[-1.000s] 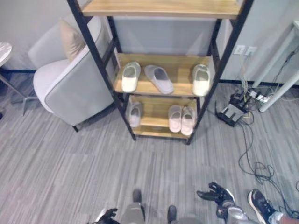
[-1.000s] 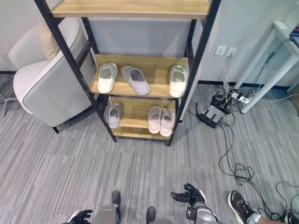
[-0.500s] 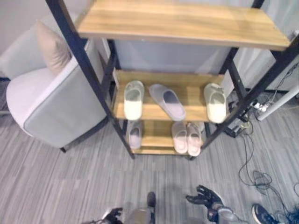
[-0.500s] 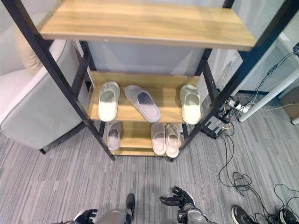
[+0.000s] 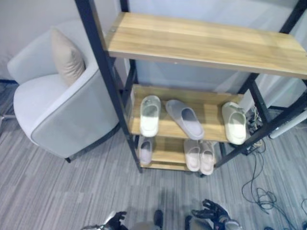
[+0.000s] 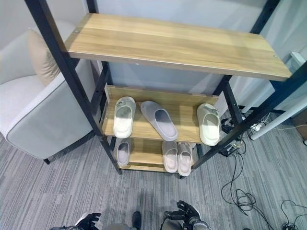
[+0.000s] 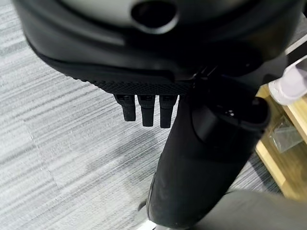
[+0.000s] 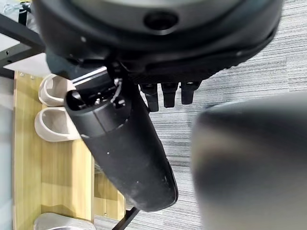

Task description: Arrange the slippers neatly on the shoe rack.

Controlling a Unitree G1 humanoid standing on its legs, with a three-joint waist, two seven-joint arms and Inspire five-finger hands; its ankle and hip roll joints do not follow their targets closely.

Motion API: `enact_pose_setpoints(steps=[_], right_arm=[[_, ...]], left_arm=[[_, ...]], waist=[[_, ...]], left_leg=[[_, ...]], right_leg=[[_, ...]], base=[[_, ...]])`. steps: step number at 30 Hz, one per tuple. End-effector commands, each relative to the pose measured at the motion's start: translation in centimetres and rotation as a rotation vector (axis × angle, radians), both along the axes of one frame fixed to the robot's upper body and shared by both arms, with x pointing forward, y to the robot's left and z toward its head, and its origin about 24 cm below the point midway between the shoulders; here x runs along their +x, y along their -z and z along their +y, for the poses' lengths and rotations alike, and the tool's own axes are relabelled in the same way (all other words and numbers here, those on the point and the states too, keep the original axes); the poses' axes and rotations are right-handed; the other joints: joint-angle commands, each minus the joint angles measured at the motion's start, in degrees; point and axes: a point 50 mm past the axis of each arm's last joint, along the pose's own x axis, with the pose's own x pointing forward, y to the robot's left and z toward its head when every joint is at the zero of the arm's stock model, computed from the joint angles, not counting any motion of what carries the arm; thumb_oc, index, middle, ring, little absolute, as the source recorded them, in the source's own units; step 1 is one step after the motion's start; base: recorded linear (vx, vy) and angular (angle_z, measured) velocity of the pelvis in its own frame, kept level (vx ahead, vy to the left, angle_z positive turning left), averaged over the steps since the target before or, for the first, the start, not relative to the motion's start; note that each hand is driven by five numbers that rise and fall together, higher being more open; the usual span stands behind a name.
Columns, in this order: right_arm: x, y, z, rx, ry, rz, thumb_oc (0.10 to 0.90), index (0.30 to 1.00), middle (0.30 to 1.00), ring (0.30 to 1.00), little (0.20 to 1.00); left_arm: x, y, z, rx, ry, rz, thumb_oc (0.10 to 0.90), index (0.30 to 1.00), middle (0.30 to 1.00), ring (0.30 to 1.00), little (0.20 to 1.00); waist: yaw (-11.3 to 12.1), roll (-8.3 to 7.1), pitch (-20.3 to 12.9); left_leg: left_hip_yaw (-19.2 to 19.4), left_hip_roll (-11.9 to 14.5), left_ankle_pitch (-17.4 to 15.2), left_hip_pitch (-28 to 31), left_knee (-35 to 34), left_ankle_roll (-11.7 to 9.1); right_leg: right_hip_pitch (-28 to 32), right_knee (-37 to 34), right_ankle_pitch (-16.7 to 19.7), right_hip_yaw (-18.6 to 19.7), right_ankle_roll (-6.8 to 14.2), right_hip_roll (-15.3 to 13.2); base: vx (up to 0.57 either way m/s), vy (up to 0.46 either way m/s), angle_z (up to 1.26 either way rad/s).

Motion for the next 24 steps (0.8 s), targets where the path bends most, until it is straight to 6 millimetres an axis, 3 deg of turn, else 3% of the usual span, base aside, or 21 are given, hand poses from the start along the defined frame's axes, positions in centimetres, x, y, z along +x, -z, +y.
enact_pose_setpoints(steps=[1,7,8,12,14,15,18,19,21,23,24], right_arm=[[1.0,-1.3,-3.0,-0.097,-0.003,-0.082,0.8,0.9,0.9,0.9,0.9],[-0.4,-0.8,-3.5,-0.075,0.046,-0.037,0.8,0.9,0.9,0.9,0.9],[-0.8,-0.7,-4.0,-0.125,0.082,-0.029,0.8,0.9,0.9,0.9,0.9],[0.1,-1.3,-3.7,-0.15,0.018,-0.081,0.8,0.9,0.9,0.9,0.9],[2.5,-2.8,-2.2,-0.131,-0.131,-0.199,0.8,0.9,0.9,0.9,0.9],[4.3,-4.6,-0.8,-0.1,-0.226,-0.315,0.8,0.9,0.9,0.9,0.9],[5.4,-6.4,0.1,-0.058,-0.299,-0.42,0.8,0.9,0.9,0.9,0.9],[6.1,-7.6,0.6,-0.057,-0.367,-0.48,0.8,0.9,0.9,0.9,0.9],[6.6,-8.3,0.7,-0.1,-0.426,-0.505,0.8,0.9,0.9,0.9,0.9],[8.5,-11.1,2.4,-0.131,-0.541,-0.647,0.8,0.9,0.9,0.9,0.9],[8.5,-11.7,2.7,-0.123,-0.554,-0.678,0.8,0.9,0.9,0.9,0.9]], left_arm=[[1.0,0.0,-1.2,-0.046,-0.027,-0.042,0.8,0.9,0.9,0.9,0.9],[0.2,0.2,-1.2,-0.071,-0.08,-0.02,0.8,0.9,0.9,0.9,0.9],[1.6,0.0,-2.1,-0.132,-0.224,-0.091,0.8,0.9,0.9,0.9,0.9],[0.5,0.3,-2.3,-0.132,-0.217,-0.048,0.8,0.9,0.9,0.9,0.9],[0.2,0.3,-1.6,-0.108,-0.177,-0.025,0.8,0.9,0.9,0.9,0.9],[0.6,0.1,-1.0,-0.1,-0.183,-0.049,0.8,0.9,0.9,0.9,0.9],[1.0,-0.2,-0.4,-0.081,-0.165,-0.071,0.8,0.9,0.9,0.9,0.9],[1.0,-0.3,-0.2,-0.068,-0.153,-0.074,0.8,0.9,0.9,0.9,0.9],[0.6,-0.1,-0.1,-0.062,-0.154,-0.053,0.8,0.9,0.9,0.9,0.9],[-1.0,0.1,1.3,0.004,-0.173,0.015,0.8,0.9,0.9,0.9,0.9],[-1.3,0.1,1.4,0.015,-0.17,0.019,0.8,0.9,0.9,0.9,0.9]], waist=[[0.87,1.71,-0.47],[0.71,1.96,-1.8],[-2.19,4.58,-3.09],[-2.25,4.26,-3.82],[-1.63,3.06,-3.1],[-1.13,1.89,-1.68],[-0.75,0.67,-0.26],[-0.27,-0.43,0.74],[0.12,-0.73,0.88],[0.84,-0.97,0.58],[0.66,-0.75,0.22]], left_leg=[[-5.18,3.33,-6.61,-3.94,7.74,-5.1],[-5.44,4.01,-5.87,-2.99,6.33,-6.03],[-2.48,5.42,1.7,-0.74,-5.94,-8.44],[-2.49,5.21,1.57,0.18,-5.56,-8.5],[-2.05,5.42,1.09,-1.0,-2.77,-9.08],[-0.88,5.8,0.06,-3.31,1.68,-9.93],[0.86,6.48,-1.46,-5.61,6.99,-11.08],[2.04,8.31,-1.86,-7.54,10.71,-11.47],[1.95,9.75,-1.99,-7.88,10.4,-11.44],[-0.15,13.19,0.87,-6.77,2.16,-11.8],[0.01,13.17,1.21,-6.32,1.18,-11.85]], right_leg=[[4.64,-4.74,4.35,-0.96,1.0,1.37],[6.89,-7.82,2.7,-1.86,0.26,1.88],[6.0,-15.18,2.56,-7.82,-3.67,7.45],[7.29,-15.95,2.63,-7.79,-4.0,7.77],[8.06,-15.81,2.33,-8.97,-4.23,7.29],[7.76,-15.39,2.15,-9.86,-4.49,6.48],[7.62,-15.14,1.88,-11.1,-4.73,5.56],[7.79,-15.17,1.66,-11.48,-4.85,4.8],[8.15,-15.36,1.57,-11.85,-4.68,4.72],[9.24,-15.73,0.96,-11.88,-3.41,4.36],[9.54,-15.64,0.84,-11.93,-3.26,4.25]], base=[[0.02,-0.062,-0.31],[0.01,-0.069,-0.07],[-0.01,-0.025,0.03],[-0.02,-0.029,0.05],[-0.1,-0.052,0.15],[-0.17,-0.051,0.39],[-0.1,0.016,0.49],[-0.07,0.062,0.31],[0.04,0.111,0.19],[0.22,0.294,0.13],[0.23,0.306,0.07]])
